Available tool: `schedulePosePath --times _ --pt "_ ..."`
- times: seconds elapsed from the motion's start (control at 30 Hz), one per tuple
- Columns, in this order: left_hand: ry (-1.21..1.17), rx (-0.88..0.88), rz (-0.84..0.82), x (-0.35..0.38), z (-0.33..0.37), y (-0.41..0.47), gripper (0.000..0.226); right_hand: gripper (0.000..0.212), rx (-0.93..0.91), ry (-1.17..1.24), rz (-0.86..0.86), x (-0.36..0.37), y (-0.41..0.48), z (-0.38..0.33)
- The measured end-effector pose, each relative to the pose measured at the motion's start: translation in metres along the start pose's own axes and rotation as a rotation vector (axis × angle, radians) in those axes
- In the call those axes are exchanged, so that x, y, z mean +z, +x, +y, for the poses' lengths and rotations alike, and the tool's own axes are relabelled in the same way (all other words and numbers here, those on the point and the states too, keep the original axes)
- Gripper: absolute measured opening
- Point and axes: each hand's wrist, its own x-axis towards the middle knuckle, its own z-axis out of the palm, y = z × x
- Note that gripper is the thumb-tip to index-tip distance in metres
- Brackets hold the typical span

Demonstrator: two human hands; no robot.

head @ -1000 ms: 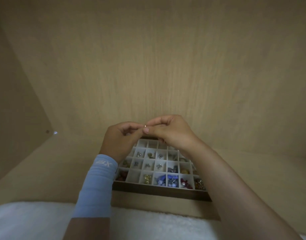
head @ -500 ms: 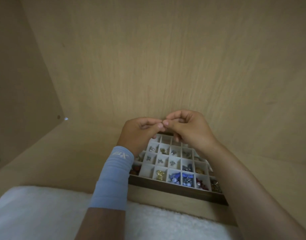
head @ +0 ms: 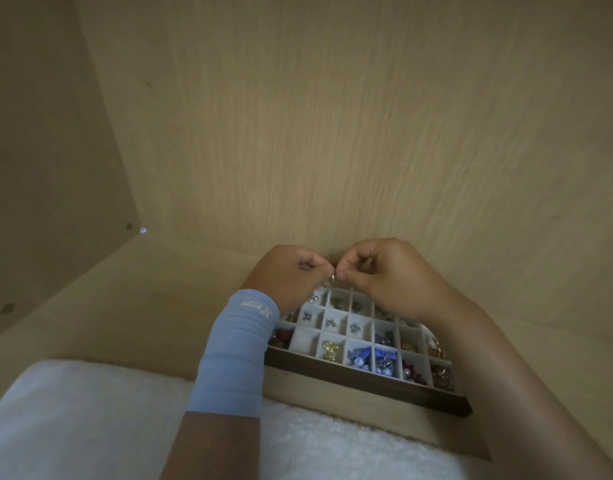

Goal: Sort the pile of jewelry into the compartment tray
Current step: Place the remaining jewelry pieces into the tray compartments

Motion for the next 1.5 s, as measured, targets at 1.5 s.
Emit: schedulePosePath --times 1.5 --pt "0.549 0.511 -0.142 0.151 0.035 -0.023 0.034 0.019 0.452 -0.089 -0.236 -0.086 -0.08 0.089"
